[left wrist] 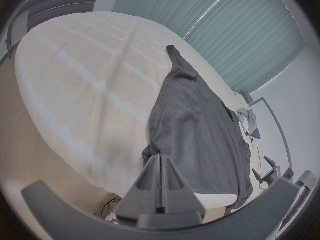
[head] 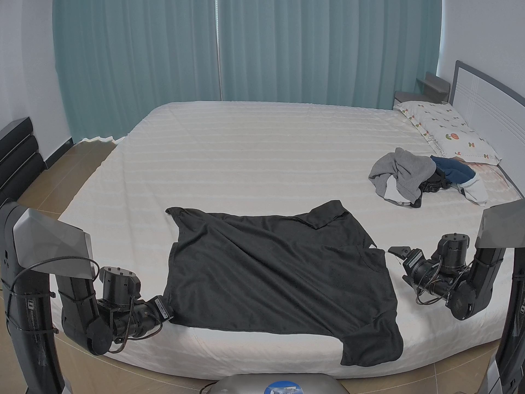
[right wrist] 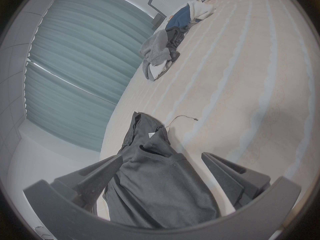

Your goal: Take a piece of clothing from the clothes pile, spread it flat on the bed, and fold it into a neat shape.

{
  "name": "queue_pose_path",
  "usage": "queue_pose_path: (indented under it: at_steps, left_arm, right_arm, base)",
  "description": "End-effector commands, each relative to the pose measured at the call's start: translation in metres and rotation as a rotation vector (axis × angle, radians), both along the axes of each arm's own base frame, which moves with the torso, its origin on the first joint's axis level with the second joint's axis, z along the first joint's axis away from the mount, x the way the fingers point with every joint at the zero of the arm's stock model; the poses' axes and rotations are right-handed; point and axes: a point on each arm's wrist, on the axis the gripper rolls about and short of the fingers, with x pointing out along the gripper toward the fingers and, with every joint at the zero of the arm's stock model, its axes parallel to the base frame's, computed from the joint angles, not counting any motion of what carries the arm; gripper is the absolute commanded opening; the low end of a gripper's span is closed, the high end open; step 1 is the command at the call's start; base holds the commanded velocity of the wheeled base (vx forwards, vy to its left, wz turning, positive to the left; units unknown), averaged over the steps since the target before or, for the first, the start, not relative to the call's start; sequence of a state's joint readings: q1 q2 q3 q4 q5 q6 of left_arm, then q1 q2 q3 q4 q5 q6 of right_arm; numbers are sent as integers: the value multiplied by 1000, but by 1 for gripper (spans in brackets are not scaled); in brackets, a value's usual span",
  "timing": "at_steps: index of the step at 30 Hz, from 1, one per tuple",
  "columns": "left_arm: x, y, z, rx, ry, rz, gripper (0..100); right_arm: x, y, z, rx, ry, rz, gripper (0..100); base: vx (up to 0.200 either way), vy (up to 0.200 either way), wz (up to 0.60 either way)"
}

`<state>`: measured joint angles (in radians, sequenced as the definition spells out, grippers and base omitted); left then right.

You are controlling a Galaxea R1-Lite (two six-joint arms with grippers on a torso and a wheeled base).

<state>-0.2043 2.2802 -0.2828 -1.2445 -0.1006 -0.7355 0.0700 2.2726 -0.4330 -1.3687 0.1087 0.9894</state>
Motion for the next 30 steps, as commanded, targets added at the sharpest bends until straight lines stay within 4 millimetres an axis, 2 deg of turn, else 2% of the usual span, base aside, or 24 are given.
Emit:
queue_pose_path:
  at_steps: [1, 3, 8, 9, 12, 16, 17, 22, 27, 30]
  left_arm:
    - [-9, 1, -3, 10, 31, -3, 0]
    - [-15, 4, -3, 18, 54, -1, 0]
    - [-32, 7, -3, 53, 95, -20, 0]
    - [-43, 10, -3, 133, 109, -58, 0]
    - [-51, 15, -1, 267, 102, -77, 0]
    - [-54, 17, 7, 293, 76, -51, 0]
    - [-58, 18, 16, 297, 52, -48, 0]
    - [-70, 22, 29, 315, 48, -59, 0]
    - [-76, 44, 26, 320, 146, 25, 0]
    - [-77, 54, 25, 353, 162, 32, 0]
  right_arm:
    - [2, -6, -5, 0, 1, -12, 100]
    - [3, -5, -12, -1, 15, -11, 100]
    - [0, -2, -7, -3, 11, 1, 100]
    - [-3, 0, -7, -9, 21, 7, 100]
    - [-10, 8, 2, -35, 5, 44, 100]
    - [-17, 19, 12, -60, -3, 98, 100]
    - [-21, 25, 12, -88, 15, 131, 100]
    - [-31, 24, 11, -163, 49, 143, 100]
    - [-46, 23, 4, -170, 108, 153, 100]
    - [-47, 25, -1, -168, 126, 170, 100]
  base:
    - [0, 0, 0]
    - [0, 0, 0]
    - [0, 0, 0]
    - [0, 0, 0]
    - [0, 0, 0]
    - [0, 0, 0]
    - [0, 0, 0]
    - [0, 0, 0]
    - [0, 0, 0]
    - [0, 0, 0]
